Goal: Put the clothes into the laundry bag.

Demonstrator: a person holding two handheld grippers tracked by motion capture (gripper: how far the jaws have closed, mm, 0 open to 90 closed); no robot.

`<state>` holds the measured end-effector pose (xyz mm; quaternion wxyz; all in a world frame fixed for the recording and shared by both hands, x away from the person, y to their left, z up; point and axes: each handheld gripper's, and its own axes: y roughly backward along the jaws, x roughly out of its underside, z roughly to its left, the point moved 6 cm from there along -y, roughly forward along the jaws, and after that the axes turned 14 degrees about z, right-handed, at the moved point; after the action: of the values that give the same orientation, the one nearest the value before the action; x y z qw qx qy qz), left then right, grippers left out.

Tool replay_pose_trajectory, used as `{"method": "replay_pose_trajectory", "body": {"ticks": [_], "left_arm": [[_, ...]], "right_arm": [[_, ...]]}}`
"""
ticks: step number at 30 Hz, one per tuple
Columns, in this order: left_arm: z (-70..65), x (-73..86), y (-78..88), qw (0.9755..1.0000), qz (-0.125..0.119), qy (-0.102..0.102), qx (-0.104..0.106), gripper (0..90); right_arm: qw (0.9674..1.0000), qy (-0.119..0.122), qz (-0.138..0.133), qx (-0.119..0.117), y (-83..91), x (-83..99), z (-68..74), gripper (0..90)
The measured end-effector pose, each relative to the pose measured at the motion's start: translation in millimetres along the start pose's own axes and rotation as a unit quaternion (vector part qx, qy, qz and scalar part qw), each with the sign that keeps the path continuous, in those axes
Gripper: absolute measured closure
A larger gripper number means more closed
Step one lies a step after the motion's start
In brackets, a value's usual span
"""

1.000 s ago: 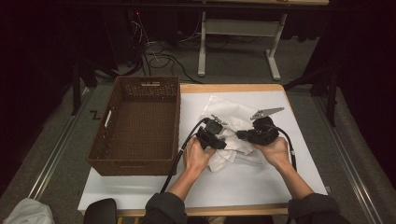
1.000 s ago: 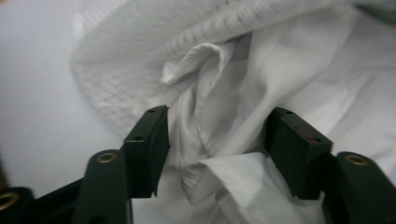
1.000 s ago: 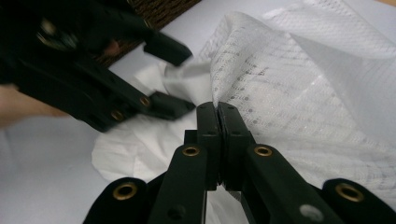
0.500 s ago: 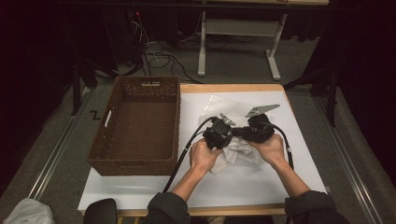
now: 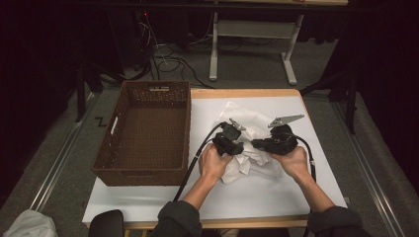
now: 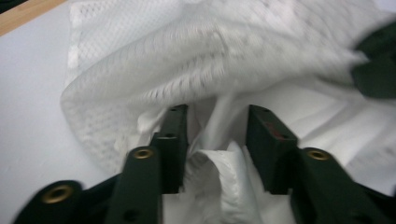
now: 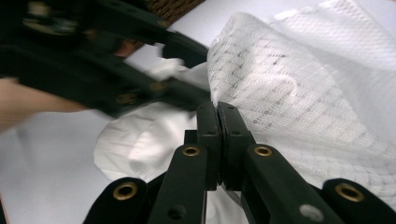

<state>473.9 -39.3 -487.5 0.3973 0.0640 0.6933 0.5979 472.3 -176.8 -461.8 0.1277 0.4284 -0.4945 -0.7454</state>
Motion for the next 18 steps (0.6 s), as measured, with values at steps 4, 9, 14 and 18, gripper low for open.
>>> {"method": "replay_pose_trajectory", "body": {"ticks": [4, 9, 14, 18], "left_arm": [[9.7, 16.9, 7.4, 0.9996, 0.017, 0.021, 0.002, 42.8], [20.5, 21.0, -5.0, 0.9981, 0.035, 0.051, 0.006, 40.0], [29.7, 20.5, -30.8, 0.9933, 0.066, 0.094, 0.014, 38.5], [31.2, 18.1, -39.1, 0.9908, 0.082, 0.107, 0.013, 41.3]], "right_arm": [[1.0000, 0.001, -0.002, 0.003, 0.7, -1.1, 0.5, 89.7], [1.0000, 0.000, -0.005, 0.003, 0.8, -2.4, 0.5, 89.7], [0.9999, -0.001, -0.011, 0.005, 3.9, -4.8, 0.7, 89.7], [0.9999, 0.001, -0.007, 0.007, 4.2, -5.8, 1.3, 89.7]]}}
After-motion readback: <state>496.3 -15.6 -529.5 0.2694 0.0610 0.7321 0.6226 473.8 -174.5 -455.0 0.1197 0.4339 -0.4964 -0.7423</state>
